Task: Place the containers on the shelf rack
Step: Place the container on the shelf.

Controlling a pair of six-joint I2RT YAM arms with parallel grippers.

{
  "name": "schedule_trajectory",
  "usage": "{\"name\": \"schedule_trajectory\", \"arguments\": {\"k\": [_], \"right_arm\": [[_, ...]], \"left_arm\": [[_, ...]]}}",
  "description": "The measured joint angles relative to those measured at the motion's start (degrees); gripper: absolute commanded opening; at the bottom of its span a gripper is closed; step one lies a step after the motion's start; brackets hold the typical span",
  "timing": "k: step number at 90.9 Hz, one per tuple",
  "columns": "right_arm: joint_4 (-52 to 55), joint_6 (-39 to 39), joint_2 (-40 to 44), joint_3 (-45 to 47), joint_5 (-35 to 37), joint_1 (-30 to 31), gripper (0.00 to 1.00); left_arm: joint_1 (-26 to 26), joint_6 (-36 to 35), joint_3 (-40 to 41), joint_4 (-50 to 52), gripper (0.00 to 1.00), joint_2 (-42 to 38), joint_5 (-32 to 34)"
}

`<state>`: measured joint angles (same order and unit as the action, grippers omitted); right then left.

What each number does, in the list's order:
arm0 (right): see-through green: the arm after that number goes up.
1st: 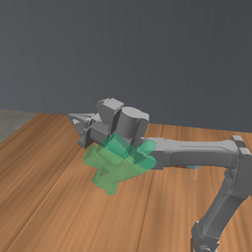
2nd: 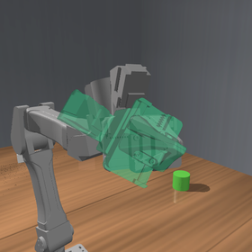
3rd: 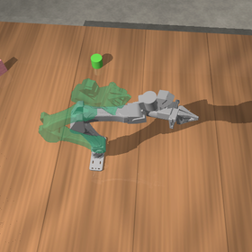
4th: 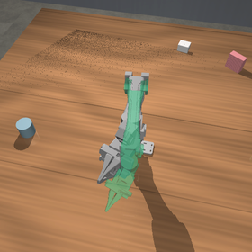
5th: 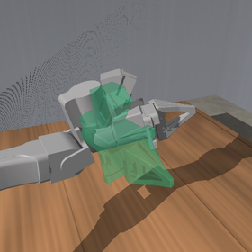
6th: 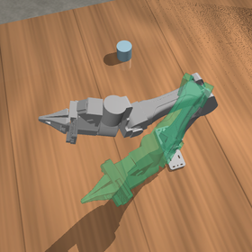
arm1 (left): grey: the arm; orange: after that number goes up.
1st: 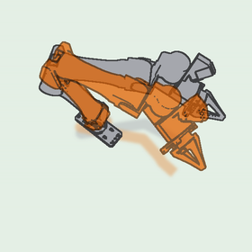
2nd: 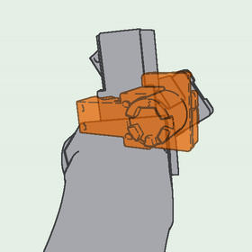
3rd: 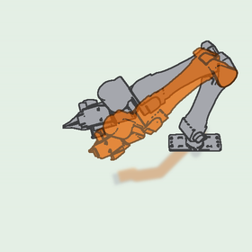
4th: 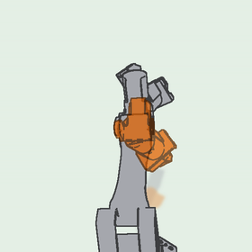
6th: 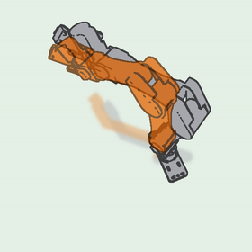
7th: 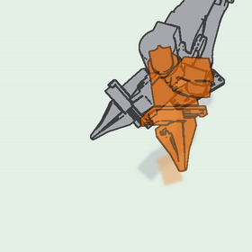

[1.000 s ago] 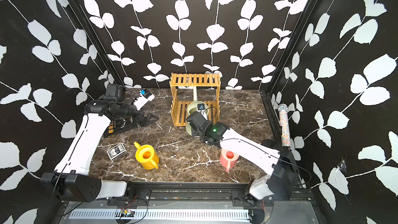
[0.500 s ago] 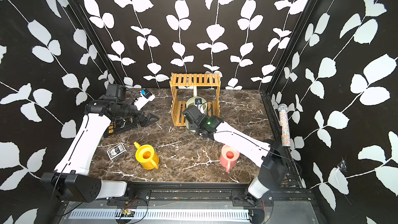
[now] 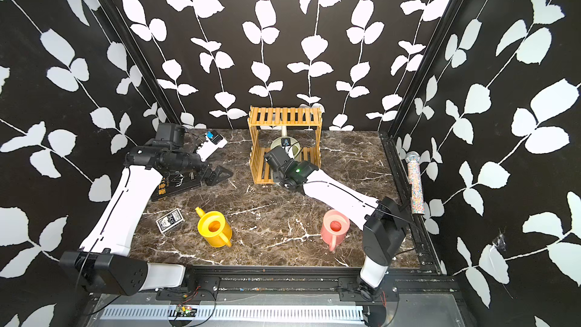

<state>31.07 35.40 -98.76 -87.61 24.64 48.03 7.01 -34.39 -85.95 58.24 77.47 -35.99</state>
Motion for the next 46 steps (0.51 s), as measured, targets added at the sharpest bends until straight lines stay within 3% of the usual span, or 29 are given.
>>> {"name": "schedule_trajectory", "arguments": {"k": [46], "right_arm": [[0.13,-1.31,-5.01,-6.12,-2.82,-3.32,0.07]], "left_arm": [[0.09,0.46,0.7,-0.76,0.98,0.13,-0.11]]}}
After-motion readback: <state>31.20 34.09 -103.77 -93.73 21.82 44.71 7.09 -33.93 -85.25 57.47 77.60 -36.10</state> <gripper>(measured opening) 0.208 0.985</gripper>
